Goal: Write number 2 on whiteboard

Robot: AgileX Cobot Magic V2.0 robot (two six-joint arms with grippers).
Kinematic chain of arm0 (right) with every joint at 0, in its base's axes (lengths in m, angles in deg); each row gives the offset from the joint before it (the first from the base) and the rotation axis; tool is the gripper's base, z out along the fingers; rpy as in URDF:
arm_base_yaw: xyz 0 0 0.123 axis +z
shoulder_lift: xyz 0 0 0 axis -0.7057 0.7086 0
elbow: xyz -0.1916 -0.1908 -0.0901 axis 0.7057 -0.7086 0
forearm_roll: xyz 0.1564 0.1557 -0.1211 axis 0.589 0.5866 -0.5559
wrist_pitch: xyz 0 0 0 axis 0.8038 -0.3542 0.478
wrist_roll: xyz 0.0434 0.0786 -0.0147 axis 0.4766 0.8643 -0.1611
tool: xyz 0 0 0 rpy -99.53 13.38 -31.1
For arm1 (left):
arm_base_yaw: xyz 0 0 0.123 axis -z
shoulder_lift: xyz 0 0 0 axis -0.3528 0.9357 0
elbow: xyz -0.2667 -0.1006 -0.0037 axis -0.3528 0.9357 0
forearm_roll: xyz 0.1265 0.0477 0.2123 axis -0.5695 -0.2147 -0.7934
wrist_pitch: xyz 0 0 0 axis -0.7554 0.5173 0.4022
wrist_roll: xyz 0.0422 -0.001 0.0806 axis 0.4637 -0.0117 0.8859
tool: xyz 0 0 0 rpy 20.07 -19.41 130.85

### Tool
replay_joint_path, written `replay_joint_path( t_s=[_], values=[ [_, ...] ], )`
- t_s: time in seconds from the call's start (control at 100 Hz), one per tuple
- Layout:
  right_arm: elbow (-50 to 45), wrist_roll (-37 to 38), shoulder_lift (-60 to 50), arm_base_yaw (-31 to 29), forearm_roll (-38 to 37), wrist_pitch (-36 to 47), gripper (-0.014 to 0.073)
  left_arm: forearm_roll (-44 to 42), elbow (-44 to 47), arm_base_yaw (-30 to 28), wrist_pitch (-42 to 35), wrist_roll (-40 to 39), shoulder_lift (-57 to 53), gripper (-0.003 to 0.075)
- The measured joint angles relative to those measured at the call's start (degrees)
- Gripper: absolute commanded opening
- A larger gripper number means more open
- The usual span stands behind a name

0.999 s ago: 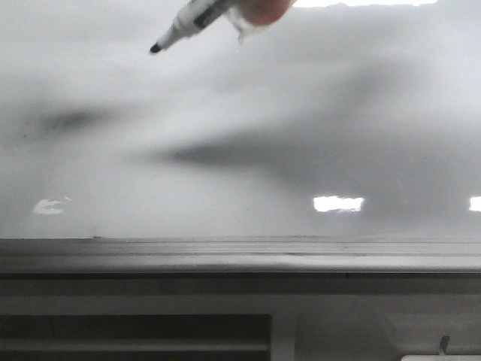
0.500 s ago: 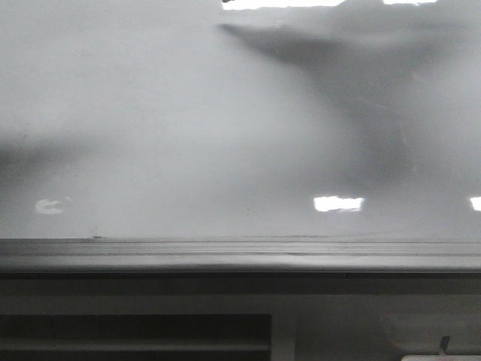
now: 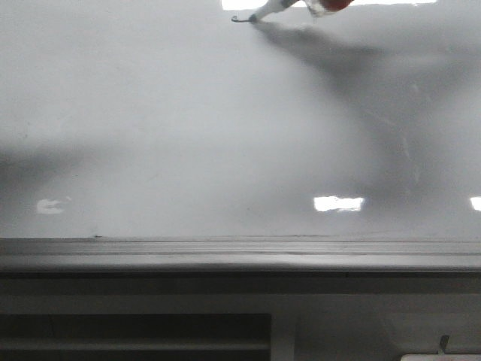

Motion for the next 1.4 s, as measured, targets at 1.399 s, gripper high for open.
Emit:
replay_joint_path(
  t_s=[1.399],
  values=[
    [-16.0,-0.1,-13.2,-3.4,6.2,1.2,-0.0046,0.4,0.1,0.0,-0.1,-0.1,0.0,-0.002]
  ],
)
